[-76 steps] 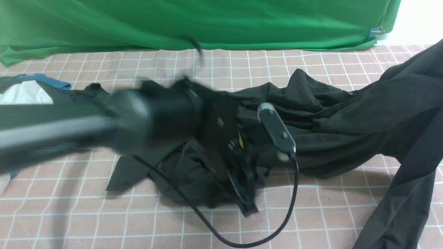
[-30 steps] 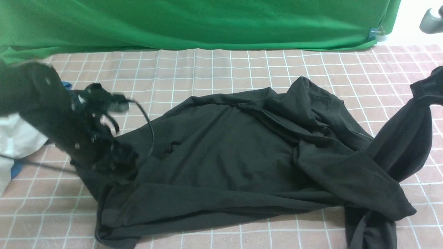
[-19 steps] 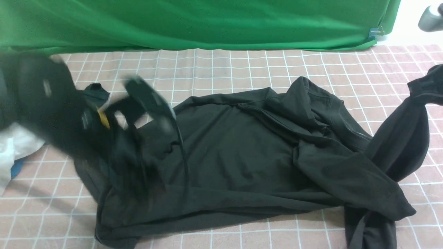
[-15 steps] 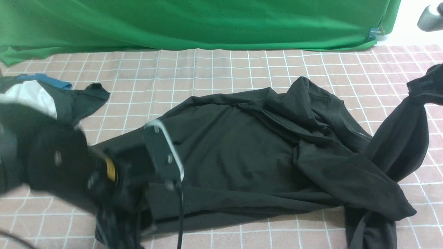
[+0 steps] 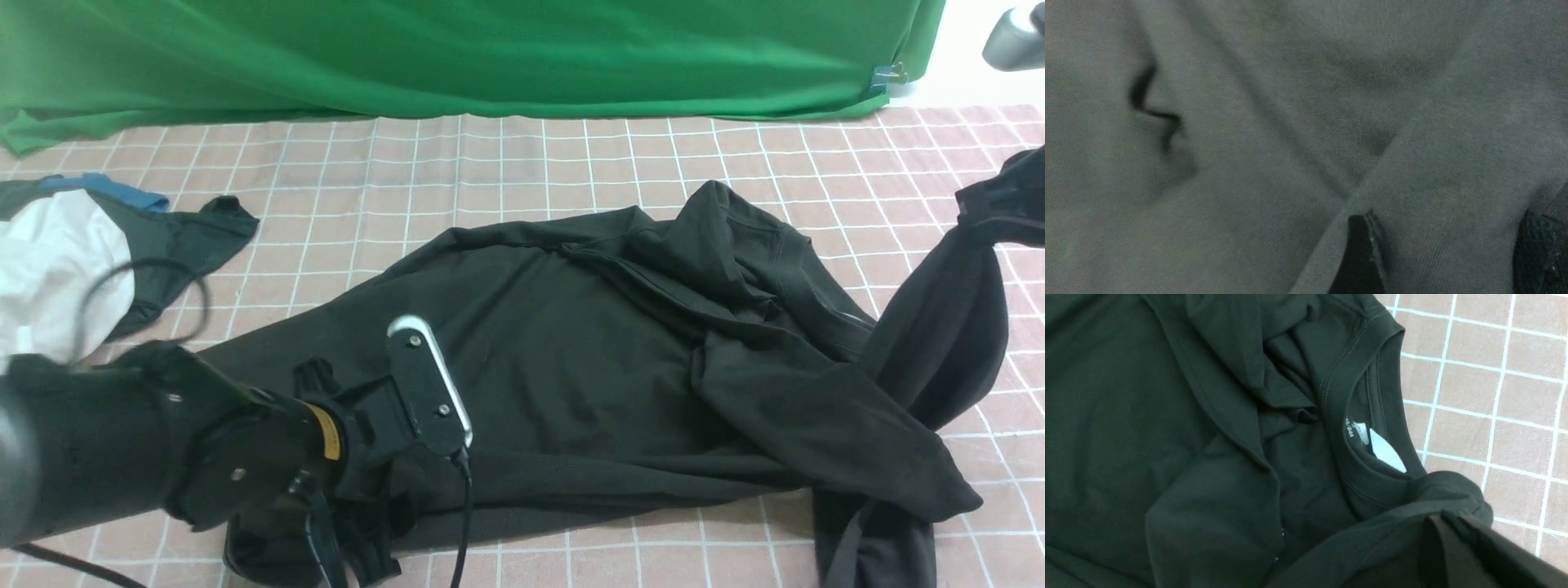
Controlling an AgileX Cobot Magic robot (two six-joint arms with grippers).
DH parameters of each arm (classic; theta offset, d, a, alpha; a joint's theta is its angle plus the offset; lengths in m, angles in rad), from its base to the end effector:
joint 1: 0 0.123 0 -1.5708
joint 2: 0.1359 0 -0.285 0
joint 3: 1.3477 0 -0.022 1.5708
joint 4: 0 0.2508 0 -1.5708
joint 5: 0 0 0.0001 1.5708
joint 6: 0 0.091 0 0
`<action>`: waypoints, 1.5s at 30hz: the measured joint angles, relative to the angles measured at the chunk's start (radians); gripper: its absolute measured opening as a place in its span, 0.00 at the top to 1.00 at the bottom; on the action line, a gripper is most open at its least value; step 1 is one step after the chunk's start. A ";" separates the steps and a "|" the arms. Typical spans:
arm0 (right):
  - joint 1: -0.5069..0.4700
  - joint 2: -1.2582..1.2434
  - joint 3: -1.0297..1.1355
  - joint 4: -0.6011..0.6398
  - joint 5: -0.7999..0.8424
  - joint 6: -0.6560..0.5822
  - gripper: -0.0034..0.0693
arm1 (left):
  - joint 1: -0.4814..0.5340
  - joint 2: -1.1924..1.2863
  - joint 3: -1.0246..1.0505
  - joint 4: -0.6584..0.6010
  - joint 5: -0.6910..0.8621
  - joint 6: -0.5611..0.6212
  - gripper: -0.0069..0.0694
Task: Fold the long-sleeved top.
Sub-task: Spread the long sleeves with your arms and place them on the tabletop
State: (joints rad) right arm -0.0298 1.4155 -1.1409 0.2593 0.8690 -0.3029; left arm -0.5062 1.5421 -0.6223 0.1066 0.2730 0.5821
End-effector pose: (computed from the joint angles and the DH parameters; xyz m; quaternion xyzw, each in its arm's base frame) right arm 0.2905 0.0092 0.3058 -0.0755 0.9576 0.0733 0.2681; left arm 0.2255 -0.1220 0.1544 0.5429 0.8072 0.0345 0.2290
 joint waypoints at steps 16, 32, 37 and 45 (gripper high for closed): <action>0.000 0.000 0.000 0.003 -0.007 0.000 0.91 | -0.001 0.028 -0.109 0.194 0.121 -0.168 0.84; 0.000 0.000 0.000 0.004 -0.018 0.000 0.91 | -0.001 -0.264 -0.306 -0.114 0.472 -0.127 0.85; 0.000 0.002 0.000 0.005 -0.018 0.000 0.91 | -0.053 -0.269 -0.264 -0.443 0.651 -0.007 0.85; 0.000 0.005 0.000 0.015 -0.018 0.000 0.91 | -0.320 -0.242 -0.124 -0.583 0.550 -0.033 0.83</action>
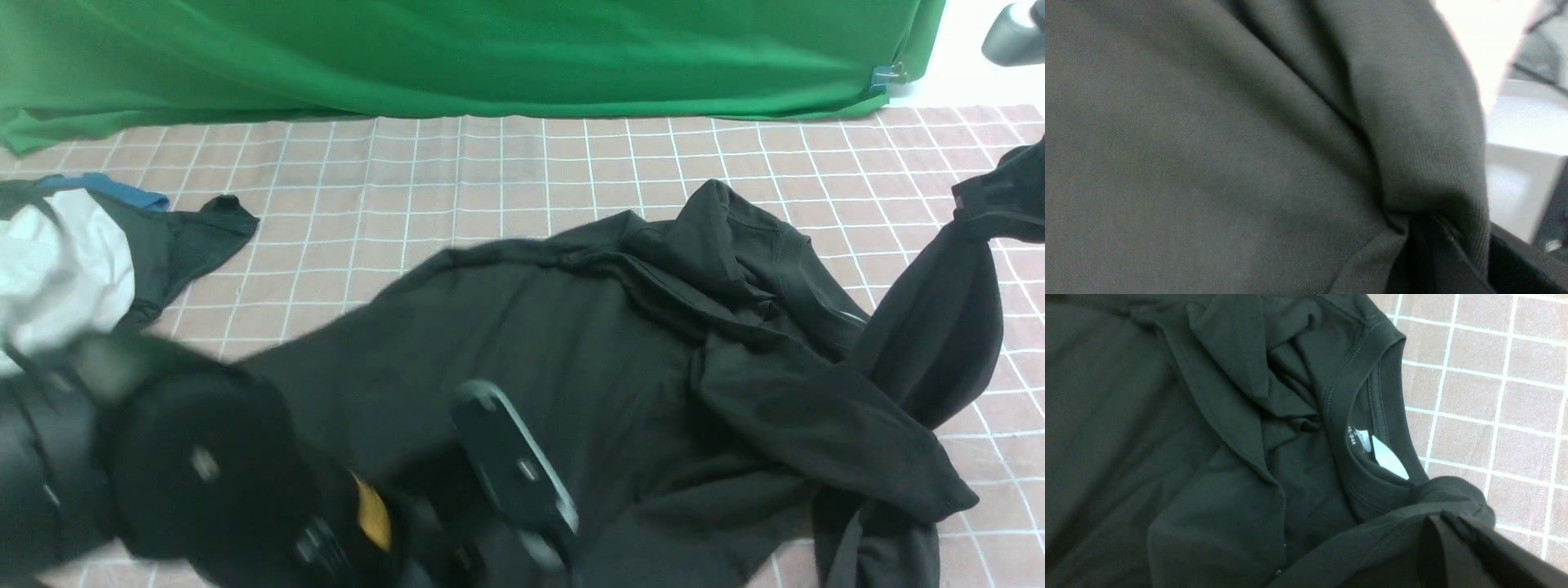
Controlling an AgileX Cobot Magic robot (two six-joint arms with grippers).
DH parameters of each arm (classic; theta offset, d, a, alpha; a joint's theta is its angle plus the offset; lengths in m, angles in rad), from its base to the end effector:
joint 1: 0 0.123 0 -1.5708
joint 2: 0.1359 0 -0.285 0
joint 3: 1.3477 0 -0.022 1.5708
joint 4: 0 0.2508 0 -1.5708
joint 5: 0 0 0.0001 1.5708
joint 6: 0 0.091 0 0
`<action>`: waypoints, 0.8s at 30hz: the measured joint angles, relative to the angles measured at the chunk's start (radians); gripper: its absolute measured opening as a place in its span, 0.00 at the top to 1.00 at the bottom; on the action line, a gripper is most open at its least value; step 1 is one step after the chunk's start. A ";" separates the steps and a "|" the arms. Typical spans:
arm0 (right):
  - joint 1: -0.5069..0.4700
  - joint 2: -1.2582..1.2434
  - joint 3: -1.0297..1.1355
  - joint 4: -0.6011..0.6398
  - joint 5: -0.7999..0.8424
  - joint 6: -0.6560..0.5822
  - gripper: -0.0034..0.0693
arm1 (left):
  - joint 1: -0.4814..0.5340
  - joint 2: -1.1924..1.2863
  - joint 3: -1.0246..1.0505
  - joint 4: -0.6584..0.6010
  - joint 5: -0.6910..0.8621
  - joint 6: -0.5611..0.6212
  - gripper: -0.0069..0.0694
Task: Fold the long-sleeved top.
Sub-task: Spread the long sleeves with your arms and place them on the tabletop
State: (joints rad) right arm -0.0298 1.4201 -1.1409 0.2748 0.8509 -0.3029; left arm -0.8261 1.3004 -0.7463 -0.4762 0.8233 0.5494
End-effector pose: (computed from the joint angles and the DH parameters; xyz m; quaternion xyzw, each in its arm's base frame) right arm 0.2928 0.0099 0.3056 -0.0704 0.9556 0.0785 0.2752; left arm 0.1294 -0.1855 0.2313 0.5068 0.8289 -0.2106 0.1079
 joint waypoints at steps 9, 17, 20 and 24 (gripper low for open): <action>0.000 0.000 0.000 0.010 0.001 0.000 0.91 | -0.143 0.149 0.006 -0.090 -0.068 0.011 0.38; 0.000 0.000 0.000 0.011 0.015 -0.008 0.91 | -0.153 0.106 -0.079 0.097 0.052 -0.169 0.11; 0.000 0.000 0.000 0.011 0.019 -0.008 0.91 | -0.162 0.057 -0.090 0.209 0.080 -0.229 0.21; 0.000 0.000 0.000 0.011 0.034 -0.008 0.91 | -0.104 -0.004 -0.091 0.385 0.179 -0.375 0.52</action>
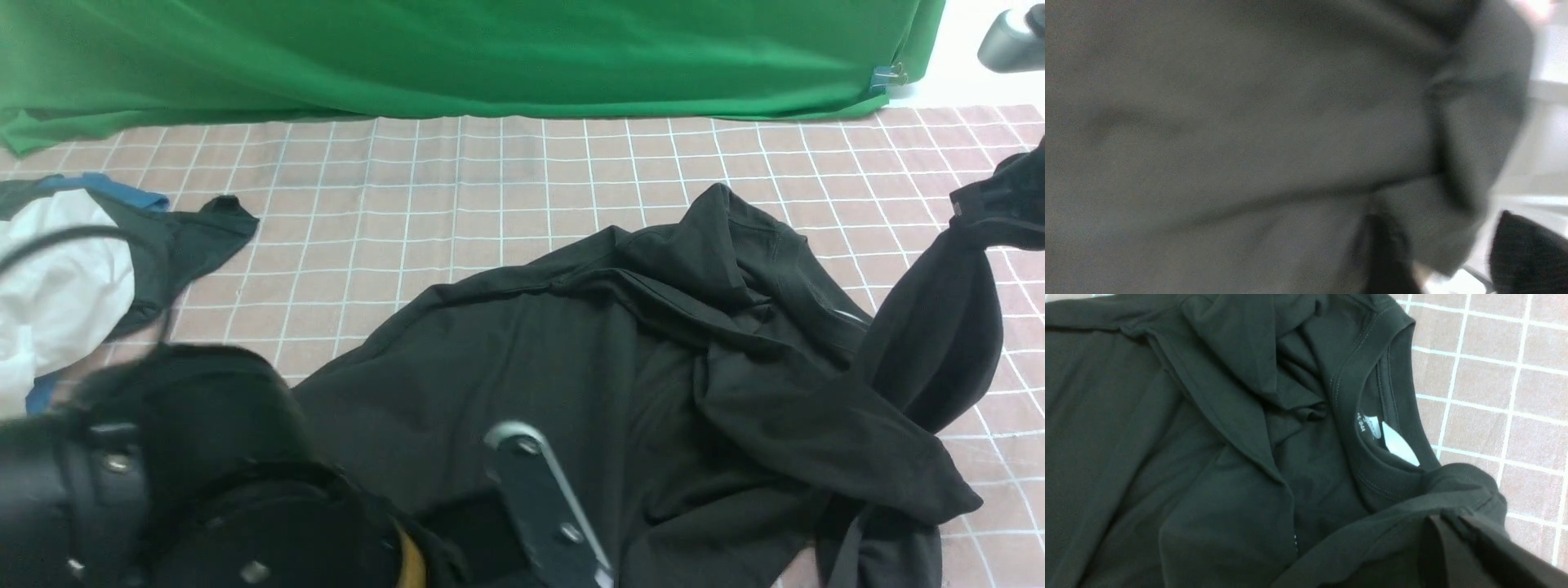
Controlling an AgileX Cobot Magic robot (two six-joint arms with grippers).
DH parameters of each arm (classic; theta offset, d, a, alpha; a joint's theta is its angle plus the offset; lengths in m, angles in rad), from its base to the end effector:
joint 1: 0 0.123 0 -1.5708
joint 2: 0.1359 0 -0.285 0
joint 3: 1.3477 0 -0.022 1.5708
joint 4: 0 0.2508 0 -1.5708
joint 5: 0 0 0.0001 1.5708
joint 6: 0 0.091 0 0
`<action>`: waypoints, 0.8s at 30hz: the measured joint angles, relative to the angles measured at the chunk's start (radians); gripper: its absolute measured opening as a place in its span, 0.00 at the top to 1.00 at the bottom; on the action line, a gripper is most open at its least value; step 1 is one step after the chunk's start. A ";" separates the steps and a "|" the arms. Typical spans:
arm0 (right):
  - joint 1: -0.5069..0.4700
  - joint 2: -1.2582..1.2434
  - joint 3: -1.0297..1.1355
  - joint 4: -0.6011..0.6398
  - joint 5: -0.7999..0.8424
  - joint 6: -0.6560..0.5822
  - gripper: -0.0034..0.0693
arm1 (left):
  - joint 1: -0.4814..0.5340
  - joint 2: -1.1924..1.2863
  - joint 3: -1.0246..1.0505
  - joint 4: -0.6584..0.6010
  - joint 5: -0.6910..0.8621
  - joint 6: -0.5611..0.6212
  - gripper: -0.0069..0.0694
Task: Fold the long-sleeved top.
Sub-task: Spread the long sleeves with your arms and place them on the tabletop
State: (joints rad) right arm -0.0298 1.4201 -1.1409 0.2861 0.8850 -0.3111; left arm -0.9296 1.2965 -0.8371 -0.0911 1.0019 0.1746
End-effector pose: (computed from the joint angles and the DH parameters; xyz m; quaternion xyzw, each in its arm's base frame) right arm 0.2902 0.0113 0.3043 -0.0746 0.9588 0.0861 0.2603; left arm 0.1261 -0.1806 0.2456 0.5038 0.8573 -0.0739 0.0762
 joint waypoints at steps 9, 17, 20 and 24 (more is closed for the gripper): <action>0.000 0.000 0.000 0.000 0.009 0.000 0.91 | 0.544 0.006 0.000 0.011 -0.108 0.024 0.68; 0.000 0.000 0.000 0.001 0.010 -0.003 0.91 | 1.030 0.159 0.000 0.075 -0.236 0.062 0.33; 0.000 0.000 0.000 0.008 0.010 -0.005 0.91 | 1.099 0.217 0.002 0.070 -0.288 0.071 0.28; 0.000 0.000 0.000 0.022 0.008 -0.029 0.91 | 1.092 0.265 0.006 0.062 -0.312 0.166 0.27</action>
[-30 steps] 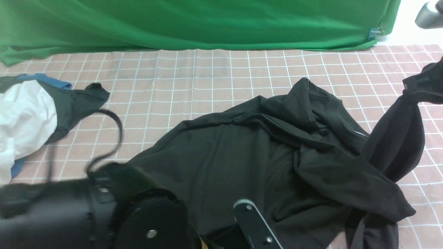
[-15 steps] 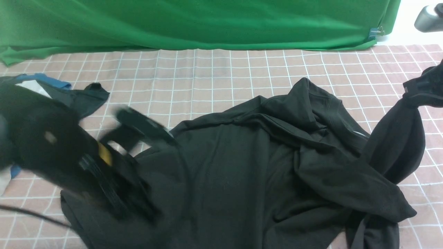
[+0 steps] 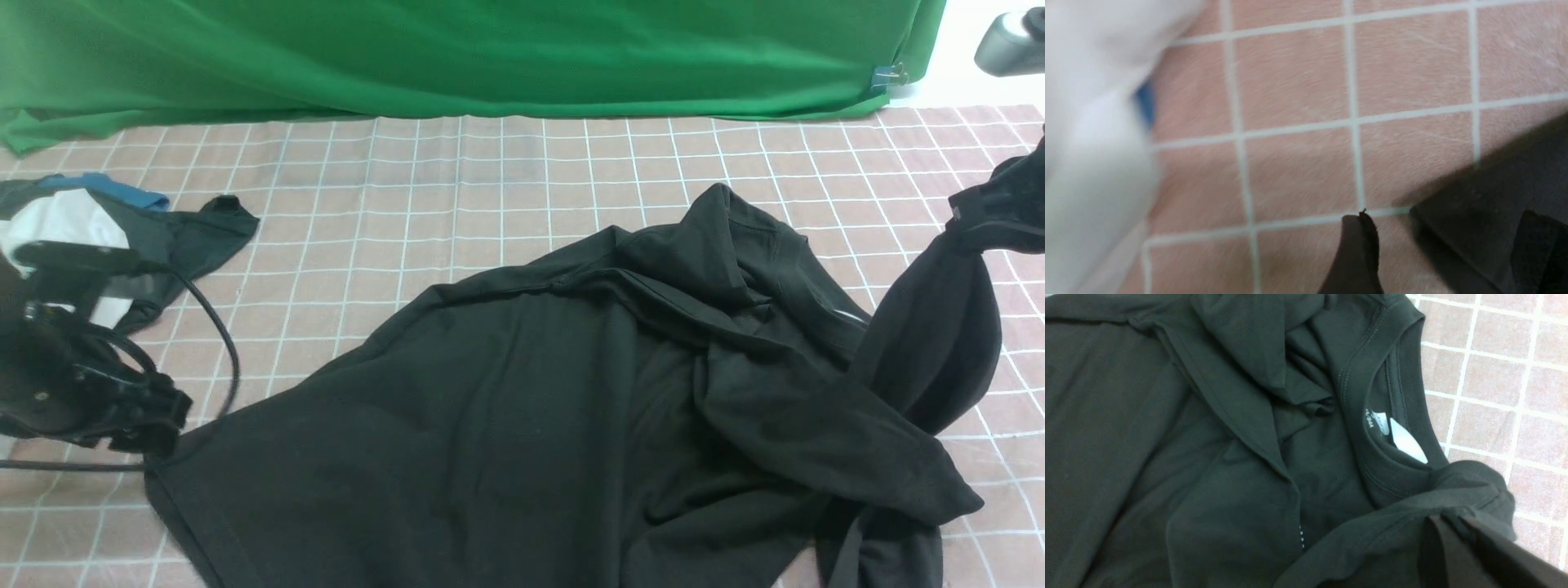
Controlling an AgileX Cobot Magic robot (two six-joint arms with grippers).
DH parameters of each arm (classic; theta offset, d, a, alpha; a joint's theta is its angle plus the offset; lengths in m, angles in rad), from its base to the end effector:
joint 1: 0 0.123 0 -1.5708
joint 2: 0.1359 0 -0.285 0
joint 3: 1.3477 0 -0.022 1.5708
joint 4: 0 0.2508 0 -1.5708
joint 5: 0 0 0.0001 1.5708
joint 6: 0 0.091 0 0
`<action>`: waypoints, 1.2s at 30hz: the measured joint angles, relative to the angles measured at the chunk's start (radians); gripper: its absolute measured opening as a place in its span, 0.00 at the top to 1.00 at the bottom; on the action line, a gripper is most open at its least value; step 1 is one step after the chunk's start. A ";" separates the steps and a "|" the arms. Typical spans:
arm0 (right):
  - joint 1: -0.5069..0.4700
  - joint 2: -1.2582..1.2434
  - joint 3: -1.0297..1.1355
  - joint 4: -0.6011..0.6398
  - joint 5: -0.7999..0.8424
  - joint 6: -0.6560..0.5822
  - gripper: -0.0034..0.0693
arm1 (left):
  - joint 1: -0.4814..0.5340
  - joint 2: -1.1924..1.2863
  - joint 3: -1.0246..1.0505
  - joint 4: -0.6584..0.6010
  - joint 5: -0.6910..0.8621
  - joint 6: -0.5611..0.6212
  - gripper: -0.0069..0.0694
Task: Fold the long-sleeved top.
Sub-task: Spread the long sleeves with your arms and place them on the tabletop
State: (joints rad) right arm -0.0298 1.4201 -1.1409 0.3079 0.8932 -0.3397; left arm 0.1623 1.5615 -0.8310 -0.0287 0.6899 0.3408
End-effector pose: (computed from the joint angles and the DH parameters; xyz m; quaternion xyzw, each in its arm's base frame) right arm 0.2897 0.0129 0.3045 -0.0842 0.9577 0.0931 0.2591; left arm 0.2679 0.0422 0.1844 0.0786 0.9898 0.0194 0.1174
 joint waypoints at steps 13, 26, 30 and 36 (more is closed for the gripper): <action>0.000 0.000 0.000 0.008 -0.017 -0.004 0.91 | -0.003 0.092 0.039 -0.025 -0.077 0.108 0.30; 0.000 0.000 0.000 0.009 -0.021 -0.005 0.91 | -0.048 0.097 0.028 -0.170 0.018 0.246 0.83; 0.000 0.000 0.000 0.010 -0.035 -0.005 0.91 | -0.091 0.087 -0.060 -0.039 0.132 0.113 0.85; 0.000 0.001 0.000 0.007 -0.094 -0.005 0.91 | -0.091 0.070 -0.389 0.208 0.174 0.031 0.85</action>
State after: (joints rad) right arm -0.0298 1.4212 -1.1409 0.3145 0.7996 -0.3443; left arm 0.0716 1.6318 -1.2201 0.1796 0.8641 0.3717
